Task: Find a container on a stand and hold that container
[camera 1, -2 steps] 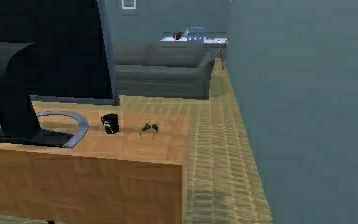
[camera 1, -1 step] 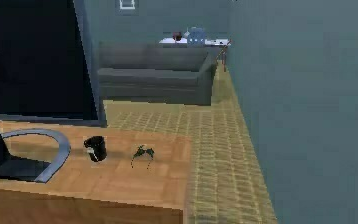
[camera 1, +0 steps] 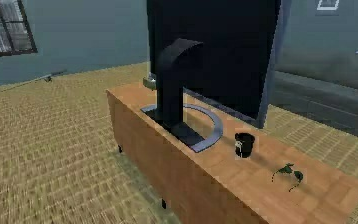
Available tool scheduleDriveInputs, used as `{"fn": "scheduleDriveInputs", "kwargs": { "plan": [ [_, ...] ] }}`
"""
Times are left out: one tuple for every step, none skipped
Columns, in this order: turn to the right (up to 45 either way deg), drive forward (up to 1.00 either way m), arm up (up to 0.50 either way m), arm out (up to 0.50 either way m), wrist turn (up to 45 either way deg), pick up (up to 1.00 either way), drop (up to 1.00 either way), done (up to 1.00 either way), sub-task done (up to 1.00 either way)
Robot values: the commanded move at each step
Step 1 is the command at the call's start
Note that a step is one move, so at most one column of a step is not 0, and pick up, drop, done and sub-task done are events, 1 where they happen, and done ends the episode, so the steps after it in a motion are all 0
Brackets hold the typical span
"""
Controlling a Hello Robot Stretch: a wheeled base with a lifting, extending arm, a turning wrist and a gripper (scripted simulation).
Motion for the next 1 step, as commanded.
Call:
{"fn": "scheduleDriveInputs", "kwargs": {
  "plan": [
    [-45.0, 0.00, 0.00, 0.00, 0.0, 0.00, 0.00, 0.00, 0.00]
  ]
}}
